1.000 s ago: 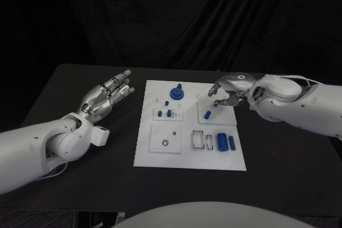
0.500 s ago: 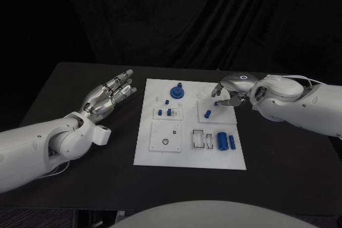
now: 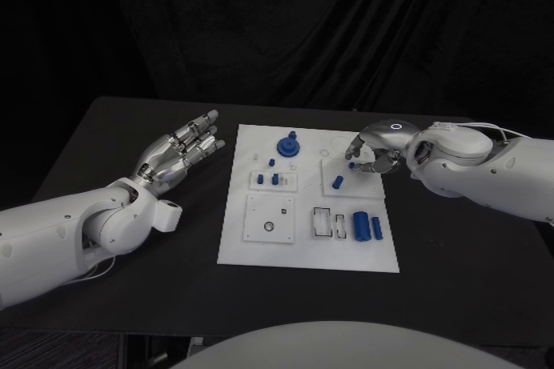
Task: Assemble the parts on the task board
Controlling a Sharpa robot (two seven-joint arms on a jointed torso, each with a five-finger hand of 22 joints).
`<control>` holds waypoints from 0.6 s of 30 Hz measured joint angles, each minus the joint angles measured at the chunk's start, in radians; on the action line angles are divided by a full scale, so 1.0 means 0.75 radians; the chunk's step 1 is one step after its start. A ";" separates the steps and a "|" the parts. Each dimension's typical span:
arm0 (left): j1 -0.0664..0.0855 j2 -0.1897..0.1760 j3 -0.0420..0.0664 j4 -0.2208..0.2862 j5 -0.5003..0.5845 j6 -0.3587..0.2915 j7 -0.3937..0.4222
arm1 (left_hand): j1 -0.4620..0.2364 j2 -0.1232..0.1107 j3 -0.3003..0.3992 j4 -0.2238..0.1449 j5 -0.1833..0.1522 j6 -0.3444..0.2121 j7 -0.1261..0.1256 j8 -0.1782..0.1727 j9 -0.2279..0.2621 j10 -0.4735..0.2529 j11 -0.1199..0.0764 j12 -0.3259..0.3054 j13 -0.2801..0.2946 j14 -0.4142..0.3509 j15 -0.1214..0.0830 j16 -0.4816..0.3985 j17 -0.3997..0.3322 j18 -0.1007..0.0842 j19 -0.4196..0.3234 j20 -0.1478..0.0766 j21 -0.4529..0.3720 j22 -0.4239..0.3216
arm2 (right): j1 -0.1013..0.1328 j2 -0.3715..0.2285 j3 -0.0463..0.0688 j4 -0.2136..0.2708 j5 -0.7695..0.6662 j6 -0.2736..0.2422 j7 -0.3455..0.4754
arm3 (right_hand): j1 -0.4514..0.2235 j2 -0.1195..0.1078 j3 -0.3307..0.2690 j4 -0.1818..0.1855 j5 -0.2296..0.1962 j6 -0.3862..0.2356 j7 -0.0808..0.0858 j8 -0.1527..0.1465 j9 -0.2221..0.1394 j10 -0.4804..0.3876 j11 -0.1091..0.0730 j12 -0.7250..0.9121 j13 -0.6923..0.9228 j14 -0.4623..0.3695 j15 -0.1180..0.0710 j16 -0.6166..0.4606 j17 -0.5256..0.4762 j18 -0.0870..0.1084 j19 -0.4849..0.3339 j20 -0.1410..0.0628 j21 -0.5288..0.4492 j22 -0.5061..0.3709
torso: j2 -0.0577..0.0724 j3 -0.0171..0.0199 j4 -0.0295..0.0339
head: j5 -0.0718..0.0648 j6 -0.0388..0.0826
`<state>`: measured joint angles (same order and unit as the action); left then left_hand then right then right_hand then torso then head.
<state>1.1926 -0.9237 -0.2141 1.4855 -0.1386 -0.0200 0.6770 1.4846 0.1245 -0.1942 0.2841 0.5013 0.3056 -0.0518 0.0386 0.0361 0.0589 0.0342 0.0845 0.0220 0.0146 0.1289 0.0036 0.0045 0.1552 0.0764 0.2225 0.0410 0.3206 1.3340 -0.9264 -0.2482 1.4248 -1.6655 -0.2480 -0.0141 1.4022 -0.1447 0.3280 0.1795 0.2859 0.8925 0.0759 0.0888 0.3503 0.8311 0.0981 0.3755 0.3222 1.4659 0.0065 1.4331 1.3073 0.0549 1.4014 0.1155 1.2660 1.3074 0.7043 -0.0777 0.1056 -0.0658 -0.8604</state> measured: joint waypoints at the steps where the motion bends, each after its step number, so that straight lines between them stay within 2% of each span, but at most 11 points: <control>1: -0.001 0.000 0.000 0.000 0.000 0.001 0.000 | 0.004 0.004 0.000 0.000 0.005 0.000 0.000 0.000 0.000 0.001 0.001 0.001 0.000 0.003 0.003 0.000 0.001 0.000 0.004 0.004 0.000 0.001 | -0.001 0.001 0.000 -0.001 0.000 0.001 0.000 | 0.000 0.000 0.002 -0.002 0.000 0.005 -0.002 0.002 0.002 0.000 0.000 0.000 0.000 0.000 0.000 0.000 0.000 0.000 0.002 -0.002 0.000 0.000 | 0.000 -0.0001 -0.0001 | 0.000 -0.002; 5: -0.003 0.003 0.000 -0.003 0.000 0.005 0.000 | 0.018 0.007 -0.002 -0.002 0.020 0.000 0.000 0.000 0.000 0.004 0.014 0.011 0.000 0.010 0.010 0.000 0.003 0.000 0.014 0.014 0.000 0.012 | -0.004 0.007 0.000 -0.006 0.000 0.004 -0.001 | 0.016 0.011 0.016 -0.022 0.000 0.020 0.003 0.010 0.014 0.005 -0.005 0.007 -0.002 0.000 0.000 0.000 0.000 0.000 0.002 -0.002 0.000 0.000 | 0.001 -0.0006 -0.0005 | 0.002 -0.005; 9: -0.005 0.004 0.000 -0.005 0.000 0.010 0.000 | 0.024 0.010 -0.004 -0.004 0.031 0.005 0.005 0.000 0.000 0.010 0.019 0.011 0.001 0.014 0.014 0.005 0.004 0.000 0.018 0.018 0.005 0.023 | -0.007 0.014 0.000 -0.012 0.000 0.004 -0.001 | 0.026 0.007 0.026 -0.034 0.000 0.020 0.003 0.010 0.020 0.014 -0.005 0.012 -0.004 0.000 0.000 0.000 0.000 0.000 0.002 -0.002 0.000 0.000 | 0.001 -0.0006 -0.0006 | 0.000 -0.008; 18: -0.013 0.008 0.000 -0.007 0.001 0.019 0.001 | 0.034 0.010 -0.003 -0.004 0.055 0.010 0.010 0.000 0.000 0.013 0.032 0.020 0.002 0.025 0.025 0.007 0.007 0.000 0.030 0.030 0.010 0.033 | -0.020 0.033 0.000 -0.030 0.000 0.004 0.000 | 0.033 0.014 0.031 -0.043 0.000 0.024 0.008 0.016 0.027 0.028 -0.010 0.018 -0.004 0.001 -0.001 0.000 0.000 0.000 0.005 -0.005 0.000 0.000 | 0.001 -0.0013 -0.0009 | 0.001 -0.011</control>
<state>1.1829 -0.9176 -0.2141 1.4803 -0.1381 -0.0056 0.6775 1.5104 0.1322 -0.1968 0.2814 0.5423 0.3130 -0.0444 0.0386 0.0362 0.0684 0.0580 0.0997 0.0234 0.0331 0.1473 0.0085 0.0100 0.1550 0.0992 0.2453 0.0486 0.3451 1.3191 -0.9013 -0.2480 1.4026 -1.6657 -0.2448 -0.0144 1.4266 -0.1340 0.3514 0.1469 0.2859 0.9108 0.0816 0.1007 0.3706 0.8523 0.0908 0.3889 0.3190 1.4665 0.0060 1.4331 1.3073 0.0549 1.4049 0.1121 1.2660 1.3073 0.7051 -0.0786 0.1049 -0.0649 -0.8683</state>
